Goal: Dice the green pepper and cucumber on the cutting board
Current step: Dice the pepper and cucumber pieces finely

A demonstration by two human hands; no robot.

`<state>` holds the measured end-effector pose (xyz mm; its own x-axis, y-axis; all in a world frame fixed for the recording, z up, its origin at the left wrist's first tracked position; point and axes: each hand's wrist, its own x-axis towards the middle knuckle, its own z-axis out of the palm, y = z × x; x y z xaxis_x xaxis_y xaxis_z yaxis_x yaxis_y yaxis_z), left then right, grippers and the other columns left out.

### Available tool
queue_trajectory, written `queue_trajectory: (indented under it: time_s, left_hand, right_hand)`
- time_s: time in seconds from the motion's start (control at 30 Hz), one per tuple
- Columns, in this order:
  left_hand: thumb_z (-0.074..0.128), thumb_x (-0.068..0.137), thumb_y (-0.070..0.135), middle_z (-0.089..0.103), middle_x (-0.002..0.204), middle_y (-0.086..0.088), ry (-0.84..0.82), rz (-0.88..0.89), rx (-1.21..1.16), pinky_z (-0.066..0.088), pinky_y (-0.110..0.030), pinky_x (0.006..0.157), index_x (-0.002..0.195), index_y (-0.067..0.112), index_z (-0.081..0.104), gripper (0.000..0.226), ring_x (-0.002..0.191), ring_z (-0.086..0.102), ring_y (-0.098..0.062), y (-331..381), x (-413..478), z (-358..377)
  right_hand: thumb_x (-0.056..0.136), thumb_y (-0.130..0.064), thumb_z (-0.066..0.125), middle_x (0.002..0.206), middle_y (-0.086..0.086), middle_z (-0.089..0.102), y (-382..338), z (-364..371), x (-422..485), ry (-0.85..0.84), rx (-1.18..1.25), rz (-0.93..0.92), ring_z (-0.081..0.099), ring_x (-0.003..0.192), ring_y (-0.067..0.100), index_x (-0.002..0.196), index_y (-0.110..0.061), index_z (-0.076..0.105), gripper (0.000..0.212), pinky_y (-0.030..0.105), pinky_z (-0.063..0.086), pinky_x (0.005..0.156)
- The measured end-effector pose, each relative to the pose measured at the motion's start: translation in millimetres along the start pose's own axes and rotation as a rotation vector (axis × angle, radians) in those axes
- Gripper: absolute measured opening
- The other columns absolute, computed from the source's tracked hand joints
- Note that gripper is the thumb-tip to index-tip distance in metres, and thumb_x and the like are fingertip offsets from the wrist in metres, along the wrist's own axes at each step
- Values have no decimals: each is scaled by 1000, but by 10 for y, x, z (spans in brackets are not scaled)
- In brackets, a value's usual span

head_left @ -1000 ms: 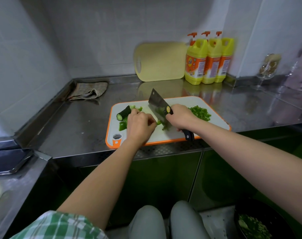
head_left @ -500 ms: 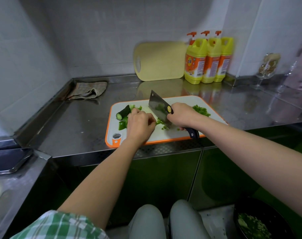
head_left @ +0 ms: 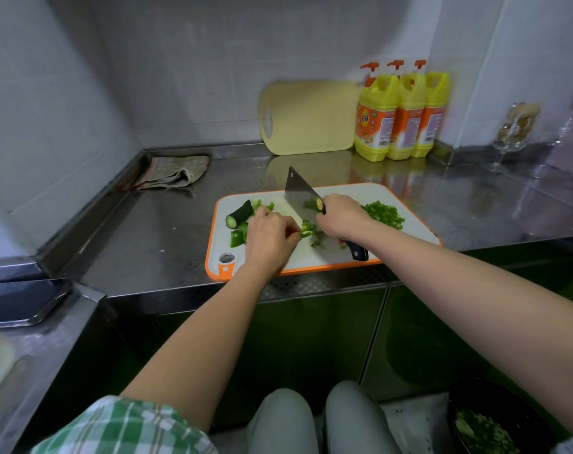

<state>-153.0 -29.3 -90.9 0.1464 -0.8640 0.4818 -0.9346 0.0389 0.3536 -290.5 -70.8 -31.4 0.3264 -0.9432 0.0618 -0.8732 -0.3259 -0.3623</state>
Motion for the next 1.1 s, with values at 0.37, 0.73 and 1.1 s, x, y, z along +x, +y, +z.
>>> queue_trajectory:
  time_s: [0.37, 0.73, 1.1]
  left_hand:
    - [68, 85, 36, 67, 82, -4, 15, -64, 48, 38, -37, 79, 84, 18, 73, 19, 100, 46, -26, -6, 22, 7]
    - [62, 83, 27, 68, 78, -4, 16, -68, 45, 36, -35, 75, 81, 17, 74, 16, 97, 45, -26, 25, 4, -4]
    - [63, 83, 25, 66, 74, -7, 11, -111, 2, 39, -36, 75, 76, 14, 74, 17, 95, 46, -27, 28, 12, -8]
  right_hand:
    - [94, -13, 44, 60, 12, 54, -11, -190, -176, -138, 31, -44, 53, 43, 22, 74, -8, 48, 21, 23, 36, 41]
    - [93, -13, 45, 61, 7, 51, 31, 23, -76, 41, 131, -49, 55, 42, 22, 67, -14, 42, 26, 24, 37, 41]
    - [91, -10, 44, 57, 11, 55, -91, -1, -98, -102, 39, -5, 53, 40, 21, 80, -5, 50, 13, 22, 39, 41]
